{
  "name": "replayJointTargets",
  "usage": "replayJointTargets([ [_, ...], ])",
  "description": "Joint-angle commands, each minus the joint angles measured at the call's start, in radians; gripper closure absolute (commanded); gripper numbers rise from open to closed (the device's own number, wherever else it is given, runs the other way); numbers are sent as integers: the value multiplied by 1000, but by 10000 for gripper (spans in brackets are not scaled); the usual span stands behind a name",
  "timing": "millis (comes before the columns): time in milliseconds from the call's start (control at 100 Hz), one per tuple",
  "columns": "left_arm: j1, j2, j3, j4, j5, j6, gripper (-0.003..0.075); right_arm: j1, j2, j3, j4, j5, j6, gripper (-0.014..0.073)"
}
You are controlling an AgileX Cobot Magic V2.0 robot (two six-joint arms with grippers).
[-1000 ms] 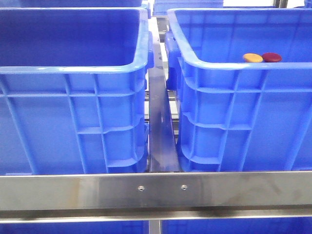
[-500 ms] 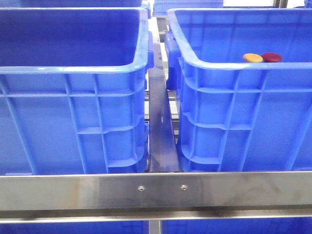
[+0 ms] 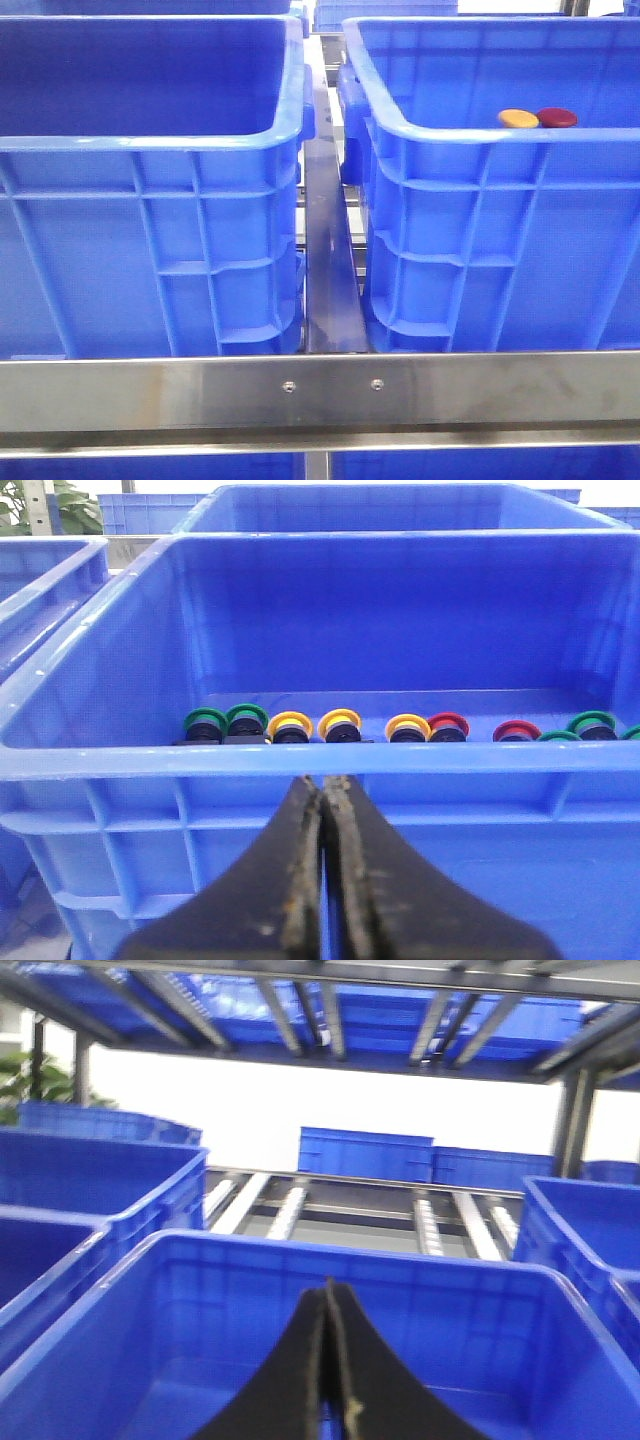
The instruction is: Pick red and yellow buttons and place in box
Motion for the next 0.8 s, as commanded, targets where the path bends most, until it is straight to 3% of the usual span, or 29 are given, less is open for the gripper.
replayJointTargets([
  [0, 2, -29, 52, -10, -83, -11, 740, -5, 13, 8, -125, -116, 151, 663],
  [170, 2, -29, 52, -10, -83, -11, 740, -4, 13, 76, -623, -165, 676, 663],
  [290, 2, -29, 52, -10, -83, -11, 740, -13, 12, 122, -828, -188, 864, 663],
  [590, 2, -29, 52, -10, -83, -11, 740, -57, -79, 350, -861, -213, 887, 663],
  [650, 2, -29, 52, -10, -83, -11, 740, -59, -119, 349, -869, -128, 886, 663],
  [790, 2, -29, 52, -10, -83, -11, 740, -61, -127, 350, -872, -128, 879, 663],
])
